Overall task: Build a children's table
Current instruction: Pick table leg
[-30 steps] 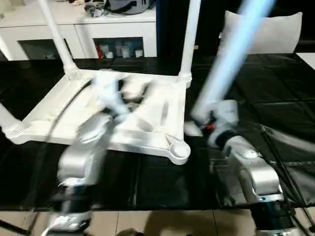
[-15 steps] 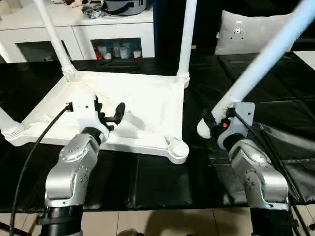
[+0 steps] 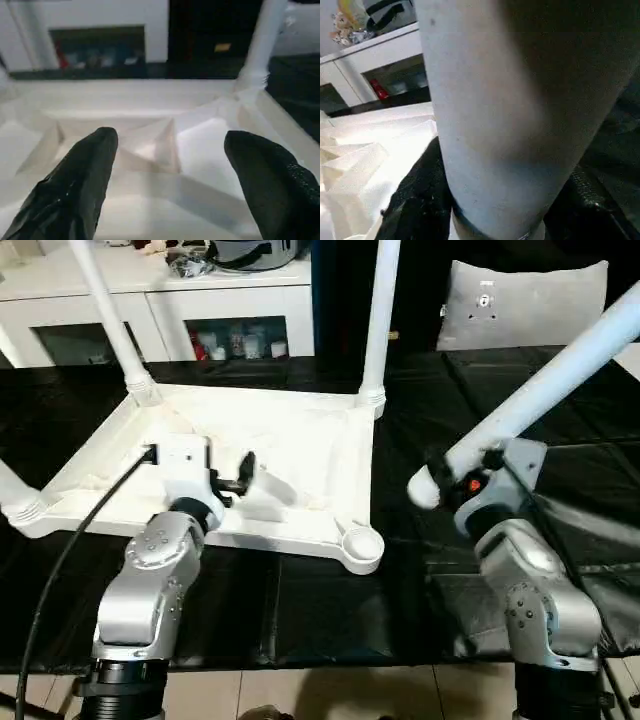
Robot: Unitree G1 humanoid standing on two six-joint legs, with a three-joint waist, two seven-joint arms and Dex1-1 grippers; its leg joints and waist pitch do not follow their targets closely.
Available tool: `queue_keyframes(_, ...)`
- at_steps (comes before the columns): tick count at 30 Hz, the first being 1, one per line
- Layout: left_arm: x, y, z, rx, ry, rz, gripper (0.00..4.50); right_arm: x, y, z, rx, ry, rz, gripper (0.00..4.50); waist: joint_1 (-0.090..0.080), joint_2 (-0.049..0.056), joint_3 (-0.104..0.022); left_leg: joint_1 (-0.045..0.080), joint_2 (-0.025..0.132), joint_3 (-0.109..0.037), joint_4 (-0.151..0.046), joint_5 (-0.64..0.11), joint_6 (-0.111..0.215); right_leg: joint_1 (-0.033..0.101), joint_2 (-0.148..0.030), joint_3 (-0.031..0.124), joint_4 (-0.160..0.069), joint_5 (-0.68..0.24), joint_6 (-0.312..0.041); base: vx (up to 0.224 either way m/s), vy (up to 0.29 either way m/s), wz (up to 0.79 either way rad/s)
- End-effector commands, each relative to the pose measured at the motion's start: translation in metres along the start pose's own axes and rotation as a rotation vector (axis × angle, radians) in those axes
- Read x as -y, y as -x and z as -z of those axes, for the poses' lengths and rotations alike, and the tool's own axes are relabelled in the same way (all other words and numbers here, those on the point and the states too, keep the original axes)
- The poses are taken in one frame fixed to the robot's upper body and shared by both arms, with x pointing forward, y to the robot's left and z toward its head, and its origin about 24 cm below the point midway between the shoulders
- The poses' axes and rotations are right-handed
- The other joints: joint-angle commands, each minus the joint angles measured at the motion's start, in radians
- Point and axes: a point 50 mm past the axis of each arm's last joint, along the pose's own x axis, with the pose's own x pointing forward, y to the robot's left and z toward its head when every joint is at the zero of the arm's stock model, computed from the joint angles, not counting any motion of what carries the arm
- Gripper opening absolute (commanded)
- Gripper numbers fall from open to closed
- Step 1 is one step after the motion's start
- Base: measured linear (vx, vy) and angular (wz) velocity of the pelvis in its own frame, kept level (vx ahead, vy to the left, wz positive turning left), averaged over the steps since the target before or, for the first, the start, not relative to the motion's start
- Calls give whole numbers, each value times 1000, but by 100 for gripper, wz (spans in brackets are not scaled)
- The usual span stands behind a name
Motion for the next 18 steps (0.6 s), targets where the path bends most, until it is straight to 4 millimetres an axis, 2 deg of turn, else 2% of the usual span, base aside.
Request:
queue_keyframes(1, -3, 2, -2, 34, -25, -3, 392, -4, 4, -1, 2, 16, -40, 191, -1, 0, -57, 17, 89, -59, -90, -271, 8, 37, -118, 78, -96, -396, 10, 0, 0, 0)
queue_keyframes(3, -3, 6, 1, 39, -6, 3, 392, -7, 8, 0, 12, 9, -83, 191, 0, 0, -55, 17, 90, -59, -90, -275, 11, 38, -119, 78, -97, -404, 11, 0, 0, 0)
queue_keyframes(5, 0, 11, 8, 14, 12, 5, 392, -7, 8, 1, 19, 49, -72, 191, -1, -5, -56, 14, 92, -59, -90, -266, 15, 38, -119, 77, -96, -411, 9, 0, 0, 0)
queue_keyframes(6, 1, 12, 10, 9, 11, 7, 392, -6, 8, 1, 21, 60, -66, 191, -1, -3, -56, 15, 92, -58, -90, -266, 15, 37, -118, 77, -96, -415, 9, 0, 0, 0)
queue_keyframes(7, 1, 13, 11, 8, 9, 8, 392, -6, 8, 1, 23, 64, -63, 191, -1, -8, -54, 17, 90, -56, -89, -273, 16, 34, -119, 78, -100, -441, 12, 0, 0, 0)
queue_keyframes(11, 5, 18, 18, -4, 27, 12, 392, -8, 9, 4, 4, 112, -91, 191, -2, -12, -48, 21, 88, -56, -88, -297, 15, 30, -118, 74, -109, -506, 31, 0, 0, 0)
queue_keyframes(16, 8, 23, 21, -4, 65, 40, 392, -15, 12, 13, -83, 109, -165, 191, -3, -14, -49, 19, 88, -58, -90, -300, 17, 31, -117, 75, -109, -496, 35, 0, 0, 0)
queue_keyframes(18, 9, 23, 22, -4, 58, 36, 392, -18, 13, 15, -97, 117, -213, 191, 0, -20, -50, 16, 89, -57, -90, -283, 21, 31, -118, 78, -107, -488, 34, 0, 0, 0)
